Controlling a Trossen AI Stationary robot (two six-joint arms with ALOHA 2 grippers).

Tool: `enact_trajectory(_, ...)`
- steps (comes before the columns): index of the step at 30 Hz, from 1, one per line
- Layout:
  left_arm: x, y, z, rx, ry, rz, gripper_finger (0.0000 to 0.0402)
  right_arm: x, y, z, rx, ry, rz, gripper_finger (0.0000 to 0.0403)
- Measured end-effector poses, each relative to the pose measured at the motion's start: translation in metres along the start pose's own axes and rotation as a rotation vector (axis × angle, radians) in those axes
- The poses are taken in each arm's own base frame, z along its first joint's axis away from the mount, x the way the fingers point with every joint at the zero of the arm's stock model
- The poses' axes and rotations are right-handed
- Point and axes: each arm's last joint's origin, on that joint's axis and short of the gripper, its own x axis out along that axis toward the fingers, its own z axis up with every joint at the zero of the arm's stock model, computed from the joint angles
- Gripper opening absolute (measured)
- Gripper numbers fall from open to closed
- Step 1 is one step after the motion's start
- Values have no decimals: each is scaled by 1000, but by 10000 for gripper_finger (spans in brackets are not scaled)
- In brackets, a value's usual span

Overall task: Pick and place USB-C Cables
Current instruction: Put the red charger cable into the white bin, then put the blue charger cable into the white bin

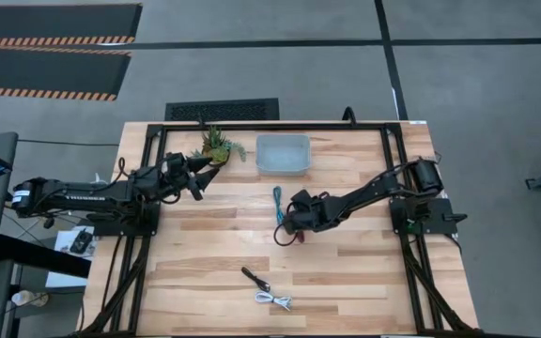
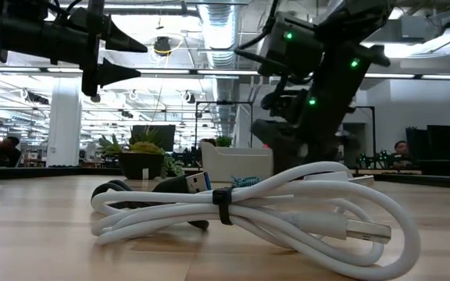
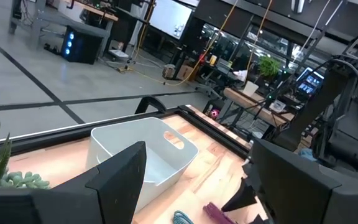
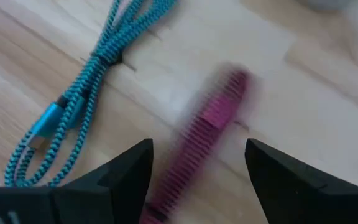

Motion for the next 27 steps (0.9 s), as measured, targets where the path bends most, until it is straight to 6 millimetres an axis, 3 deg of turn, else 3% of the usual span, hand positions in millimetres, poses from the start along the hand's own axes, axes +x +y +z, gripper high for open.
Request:
enact_trajectory(14,4,0,-7,-4,66,-30,284,-1,2,-3,-28,7,10,268)
enact_trajectory(20,20,-6,-18,40,176,-100,284,-23,0,11,-51,-29,72,268)
enact_trajectory(27,66,-24,-24,143,294,-87,284,-66,-9,26,-43,-84,132,268)
